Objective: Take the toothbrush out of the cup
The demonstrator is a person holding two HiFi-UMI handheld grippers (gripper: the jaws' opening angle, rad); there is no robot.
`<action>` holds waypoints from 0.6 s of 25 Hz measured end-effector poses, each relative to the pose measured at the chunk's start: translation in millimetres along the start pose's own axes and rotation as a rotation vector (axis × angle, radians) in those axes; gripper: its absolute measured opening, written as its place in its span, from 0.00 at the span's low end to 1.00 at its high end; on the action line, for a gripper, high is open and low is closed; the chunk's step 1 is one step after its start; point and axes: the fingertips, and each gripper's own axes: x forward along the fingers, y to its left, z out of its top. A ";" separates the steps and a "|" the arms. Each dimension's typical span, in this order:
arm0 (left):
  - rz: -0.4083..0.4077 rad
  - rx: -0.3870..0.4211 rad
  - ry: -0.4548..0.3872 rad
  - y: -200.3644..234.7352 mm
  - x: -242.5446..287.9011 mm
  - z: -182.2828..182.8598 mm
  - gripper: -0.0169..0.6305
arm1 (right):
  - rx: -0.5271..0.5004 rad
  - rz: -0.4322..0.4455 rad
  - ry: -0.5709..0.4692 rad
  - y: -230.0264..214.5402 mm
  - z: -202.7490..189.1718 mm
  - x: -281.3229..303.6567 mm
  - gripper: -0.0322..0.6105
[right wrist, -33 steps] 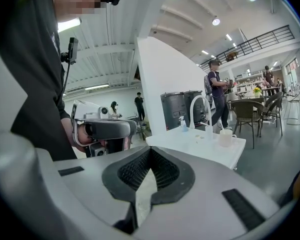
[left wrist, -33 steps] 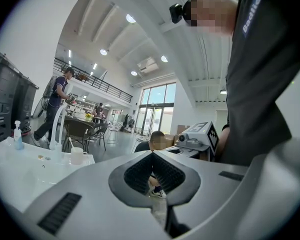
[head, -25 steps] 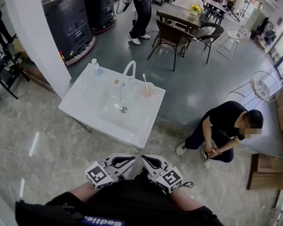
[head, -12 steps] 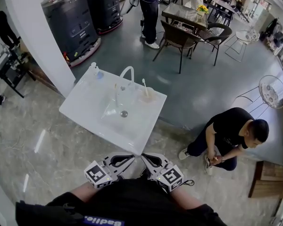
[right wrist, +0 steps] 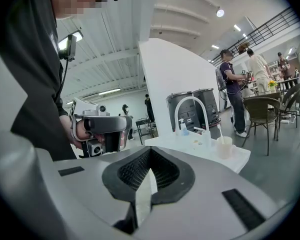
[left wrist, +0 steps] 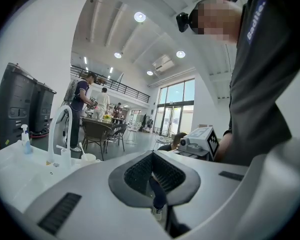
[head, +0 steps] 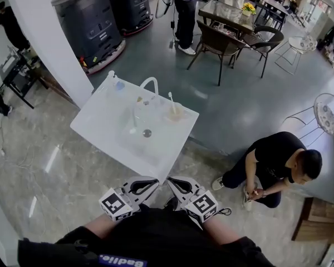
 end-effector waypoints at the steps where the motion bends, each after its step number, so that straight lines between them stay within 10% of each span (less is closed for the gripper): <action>1: 0.002 -0.002 0.000 0.9 0.9 0.5 0.04 | 0.002 0.002 0.007 -1.4 2.5 0.6 0.06; 15: -0.069 0.037 -0.006 44.9 0.1 12.7 0.04 | -0.012 -0.073 0.008 -22.7 24.7 44.1 0.06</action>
